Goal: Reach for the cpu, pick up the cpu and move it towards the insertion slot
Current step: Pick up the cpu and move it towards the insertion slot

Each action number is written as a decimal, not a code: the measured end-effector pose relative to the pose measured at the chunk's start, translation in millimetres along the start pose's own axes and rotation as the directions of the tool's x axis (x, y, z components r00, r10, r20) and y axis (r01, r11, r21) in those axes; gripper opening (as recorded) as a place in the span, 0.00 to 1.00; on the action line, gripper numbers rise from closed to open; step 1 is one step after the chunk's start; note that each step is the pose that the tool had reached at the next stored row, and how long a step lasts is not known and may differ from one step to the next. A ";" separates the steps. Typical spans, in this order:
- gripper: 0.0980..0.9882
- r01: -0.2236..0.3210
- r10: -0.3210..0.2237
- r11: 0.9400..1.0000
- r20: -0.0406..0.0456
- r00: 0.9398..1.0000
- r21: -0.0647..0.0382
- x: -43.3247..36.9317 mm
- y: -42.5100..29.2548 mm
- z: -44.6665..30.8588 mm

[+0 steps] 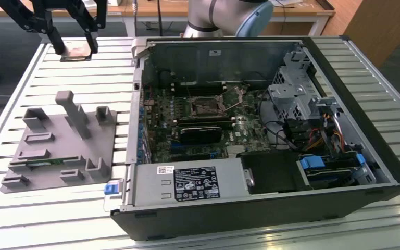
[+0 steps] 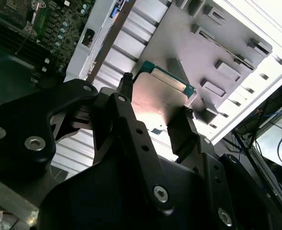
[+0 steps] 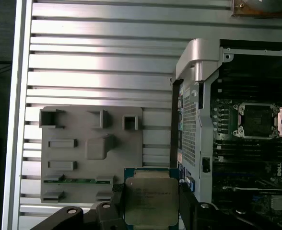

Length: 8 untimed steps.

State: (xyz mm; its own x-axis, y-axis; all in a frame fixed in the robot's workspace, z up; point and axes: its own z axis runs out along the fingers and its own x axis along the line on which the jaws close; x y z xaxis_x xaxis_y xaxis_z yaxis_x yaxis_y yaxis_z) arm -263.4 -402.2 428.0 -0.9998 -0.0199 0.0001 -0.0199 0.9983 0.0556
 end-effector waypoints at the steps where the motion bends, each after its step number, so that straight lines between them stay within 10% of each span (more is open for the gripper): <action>1: 0.50 0.000 0.000 1.000 0.000 1.000 0.000 -1.7 0.0 -0.1; 2: 0.50 0.000 0.000 1.000 -0.001 1.000 0.000 -13.7 -0.3 0.0; 8: 0.50 0.000 0.000 1.000 -0.001 1.000 0.000 -24.6 -0.5 0.0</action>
State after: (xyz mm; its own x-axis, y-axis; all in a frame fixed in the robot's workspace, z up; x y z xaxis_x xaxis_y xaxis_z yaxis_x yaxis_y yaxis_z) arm -238.8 -402.2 428.0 -0.9998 -0.0199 0.0015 -0.0198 0.9983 0.0556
